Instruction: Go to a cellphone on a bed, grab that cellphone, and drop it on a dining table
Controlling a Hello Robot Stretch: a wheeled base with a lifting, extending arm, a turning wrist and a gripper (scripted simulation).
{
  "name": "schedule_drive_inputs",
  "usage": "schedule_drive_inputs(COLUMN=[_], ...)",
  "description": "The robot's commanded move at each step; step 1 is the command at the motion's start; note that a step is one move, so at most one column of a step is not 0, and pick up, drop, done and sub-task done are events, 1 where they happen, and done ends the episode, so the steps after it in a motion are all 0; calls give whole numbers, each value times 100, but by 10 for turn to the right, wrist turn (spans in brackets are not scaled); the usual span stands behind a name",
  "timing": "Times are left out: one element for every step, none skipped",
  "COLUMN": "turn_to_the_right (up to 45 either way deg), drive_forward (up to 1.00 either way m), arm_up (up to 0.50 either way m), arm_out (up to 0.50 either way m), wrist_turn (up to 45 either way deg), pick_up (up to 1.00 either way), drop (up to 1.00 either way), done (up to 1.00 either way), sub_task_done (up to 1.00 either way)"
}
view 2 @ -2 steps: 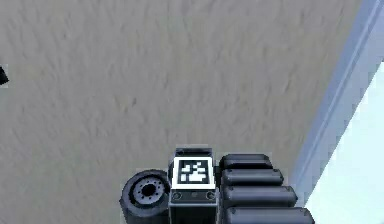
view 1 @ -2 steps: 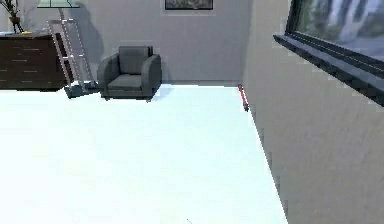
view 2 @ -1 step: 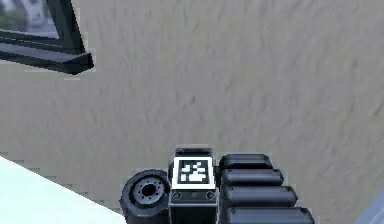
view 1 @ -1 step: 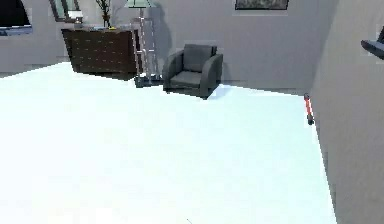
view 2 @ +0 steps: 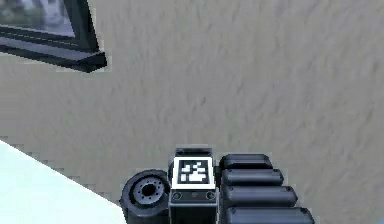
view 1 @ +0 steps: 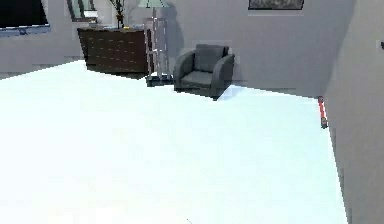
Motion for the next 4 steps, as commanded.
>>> schedule_drive_inputs(turn_to_the_right=[0, -450, -30, 0], drive_forward=[65, 0, 0, 100], arm_up=[0, 0, 0, 0], arm_out=[0, 0, 0, 0], wrist_turn=[0, 0, 0, 0], pick_up=[0, 0, 0, 0], drop=[0, 0, 0, 0], done=[0, 0, 0, 0], sub_task_done=[0, 0, 0, 0])
